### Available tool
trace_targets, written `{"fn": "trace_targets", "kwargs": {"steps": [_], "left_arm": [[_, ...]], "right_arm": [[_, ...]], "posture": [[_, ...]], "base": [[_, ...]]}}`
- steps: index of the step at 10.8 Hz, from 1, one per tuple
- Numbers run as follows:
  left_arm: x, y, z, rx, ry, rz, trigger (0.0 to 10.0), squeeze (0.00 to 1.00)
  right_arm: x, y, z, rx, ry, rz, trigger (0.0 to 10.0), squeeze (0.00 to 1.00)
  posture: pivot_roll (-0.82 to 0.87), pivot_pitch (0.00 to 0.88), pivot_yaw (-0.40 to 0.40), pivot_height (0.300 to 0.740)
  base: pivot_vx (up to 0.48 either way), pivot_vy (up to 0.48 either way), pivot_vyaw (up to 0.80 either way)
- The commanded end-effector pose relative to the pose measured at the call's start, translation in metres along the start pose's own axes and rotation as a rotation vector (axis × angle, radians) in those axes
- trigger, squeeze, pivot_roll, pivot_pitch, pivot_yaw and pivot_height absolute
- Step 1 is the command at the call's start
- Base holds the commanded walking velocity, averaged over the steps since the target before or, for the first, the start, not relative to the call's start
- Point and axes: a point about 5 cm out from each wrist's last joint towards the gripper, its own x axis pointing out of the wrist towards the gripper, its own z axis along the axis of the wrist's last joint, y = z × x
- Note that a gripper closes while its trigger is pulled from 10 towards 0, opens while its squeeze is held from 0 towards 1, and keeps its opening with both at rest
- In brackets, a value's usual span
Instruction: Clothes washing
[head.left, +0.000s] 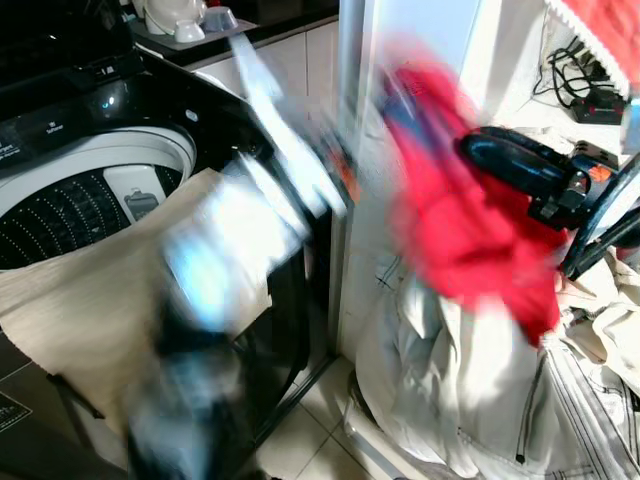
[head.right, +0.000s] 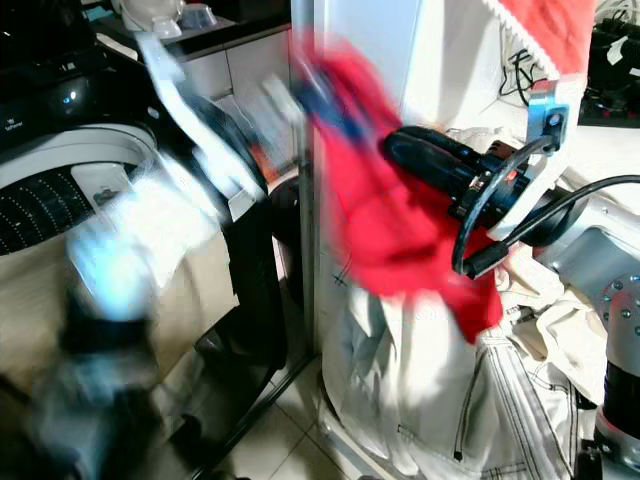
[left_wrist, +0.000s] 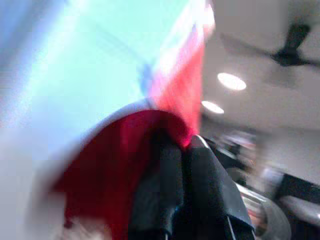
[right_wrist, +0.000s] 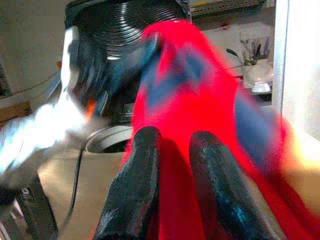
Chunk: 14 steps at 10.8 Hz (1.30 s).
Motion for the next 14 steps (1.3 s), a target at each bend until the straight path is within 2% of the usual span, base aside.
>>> {"fn": "trace_targets", "kwargs": {"steps": [1, 2, 3, 4, 5, 6, 7, 9, 10, 11, 12, 13, 14], "left_arm": [[0.004, 0.012, 0.044, 0.182, -0.132, 0.093, 0.0, 0.0], [0.015, 0.014, 0.104, 0.539, -0.213, 0.192, 0.0, 0.0], [0.02, 0.008, 0.148, 0.919, -0.236, 0.304, 0.0, 0.0], [0.018, 0.012, 0.168, 1.153, -0.203, 0.44, 0.0, 0.0], [0.013, 0.023, 0.174, 1.208, -0.166, 0.535, 0.0, 0.0], [-0.003, 0.051, 0.177, 1.282, -0.062, 0.725, 0.0, 0.0], [-0.028, 0.076, 0.182, 1.327, 0.026, 0.928, 10.0, 0.0], [-0.052, 0.105, 0.159, 1.131, 0.227, 0.945, 10.0, 0.0], [-0.062, 0.113, 0.147, 1.039, 0.286, 0.942, 10.0, 1.0], [-0.073, 0.121, 0.138, 1.036, 0.391, 0.952, 10.0, 1.0], [-0.077, 0.124, 0.136, 1.024, 0.4, 0.97, 10.0, 1.0], [-0.096, 0.134, 0.127, 0.971, 0.475, 1.0, 10.0, 1.0], [-0.106, 0.139, 0.12, 0.949, 0.543, 1.004, 10.0, 1.0]], "right_arm": [[-0.001, 0.002, 0.004, -0.034, -0.006, -0.019, 10.0, 0.0], [0.001, 0.003, 0.002, -0.049, 0.002, -0.03, 10.0, 0.0], [0.004, 0.003, 0.0, -0.056, 0.008, -0.047, 10.0, 0.0], [0.006, 0.003, -0.002, -0.061, 0.015, -0.059, 10.0, 0.0], [0.006, 0.005, -0.003, -0.062, 0.018, -0.063, 10.0, 0.0], [0.007, 0.007, -0.008, -0.057, 0.028, -0.068, 10.0, 0.0], [0.009, 0.011, -0.015, -0.056, 0.058, -0.063, 10.0, 0.0], [0.013, 0.018, -0.025, -0.054, 0.123, -0.025, 10.0, 0.0], [0.015, 0.02, -0.029, -0.059, 0.143, -0.014, 10.0, 0.0], [0.017, 0.021, -0.031, -0.061, 0.154, -0.007, 10.0, 0.0], [0.017, 0.021, -0.032, -0.062, 0.158, -0.005, 10.0, 0.0], [0.019, 0.022, -0.033, -0.064, 0.168, 0.006, 10.0, 0.0], [0.02, 0.022, -0.034, -0.065, 0.172, 0.009, 10.0, 0.0]], "posture": [[-0.19, 0.0, 0.054, 0.74], [-0.19, 0.0, 0.056, 0.74], [-0.19, 0.0, 0.065, 0.74], [-0.2, 0.0, 0.068, 0.74], [-0.2, 0.0, 0.074, 0.74], [-0.2, 0.0, 0.08, 0.74], [-0.21, 0.0, 0.078, 0.74], [-0.21, 0.0, 0.074, 0.74], [-0.2, 0.0, 0.067, 0.74], [-0.2, 0.0, 0.067, 0.74], [-0.2, 0.0, 0.061, 0.74], [-0.2, 0.0, 0.061, 0.74], [-0.19, 0.0, 0.054, 0.74]], "base": [[0.0, 0.0, 0.0], [0.0, 0.0, 0.0], [0.0, 0.0, 0.0], [0.0, 0.0, 0.0], [0.0, 0.0, 0.0], [0.0, 0.0, 0.0], [0.0, 0.0, 0.0], [0.0, 0.0, 0.0], [0.0, 0.0, 0.0], [0.0, 0.0, 0.0], [0.0, 0.0, 0.0], [0.0, 0.0, 0.0], [0.0, 0.0, 0.0]]}}
